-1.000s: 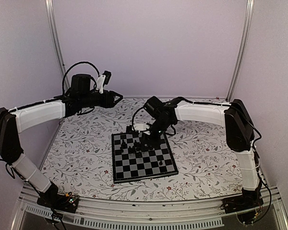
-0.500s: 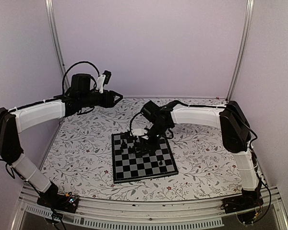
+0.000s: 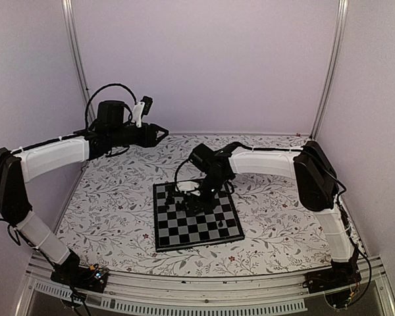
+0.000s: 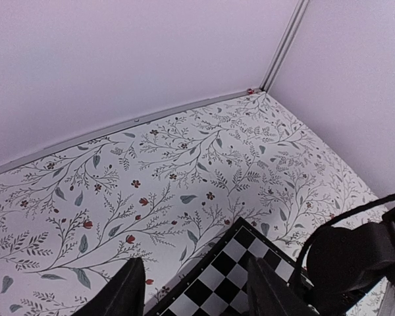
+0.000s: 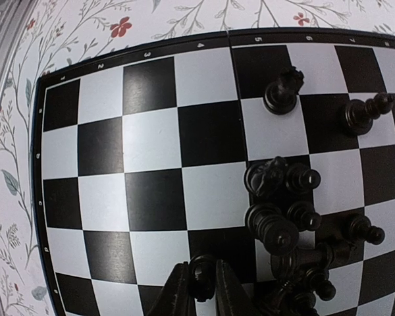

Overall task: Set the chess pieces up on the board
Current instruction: Pick up the chess piece from the chessboard, then place the chess piece on the chessboard, then pick up the chess piece from the chessboard.

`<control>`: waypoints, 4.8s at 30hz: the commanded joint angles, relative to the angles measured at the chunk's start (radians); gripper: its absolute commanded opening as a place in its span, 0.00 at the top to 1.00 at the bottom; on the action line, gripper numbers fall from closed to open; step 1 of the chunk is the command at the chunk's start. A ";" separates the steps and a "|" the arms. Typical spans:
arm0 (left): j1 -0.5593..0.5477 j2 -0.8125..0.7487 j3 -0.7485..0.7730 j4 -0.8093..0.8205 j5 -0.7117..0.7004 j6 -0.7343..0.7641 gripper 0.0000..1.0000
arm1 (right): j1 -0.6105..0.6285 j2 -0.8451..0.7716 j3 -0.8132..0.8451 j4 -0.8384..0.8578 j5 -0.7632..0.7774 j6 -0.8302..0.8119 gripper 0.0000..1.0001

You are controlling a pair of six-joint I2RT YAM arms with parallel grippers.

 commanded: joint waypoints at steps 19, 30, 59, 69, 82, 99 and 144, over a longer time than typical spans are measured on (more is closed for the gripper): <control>0.013 0.027 0.037 -0.047 0.005 0.007 0.46 | 0.011 -0.392 -0.328 0.009 0.086 0.011 0.98; 0.018 0.040 0.047 -0.068 -0.021 0.025 0.46 | 0.008 -0.639 -0.687 0.038 0.178 -0.043 0.97; 0.022 0.056 0.057 -0.082 -0.021 0.034 0.45 | -0.042 -0.539 -0.742 0.187 0.120 -0.002 0.93; 0.020 0.058 0.058 -0.086 -0.021 0.035 0.45 | -0.042 -0.521 -0.735 0.181 0.112 -0.005 0.85; 0.014 0.078 0.075 -0.139 -0.071 0.070 0.46 | -0.243 -0.677 -0.572 0.005 -0.063 0.012 0.50; -0.239 0.101 0.066 -0.655 -0.233 -0.037 0.59 | -0.683 -0.777 -0.867 0.440 -0.310 0.220 0.51; -0.202 0.451 0.294 -0.725 -0.314 0.003 0.84 | -0.682 -0.741 -0.889 0.422 -0.354 0.164 0.51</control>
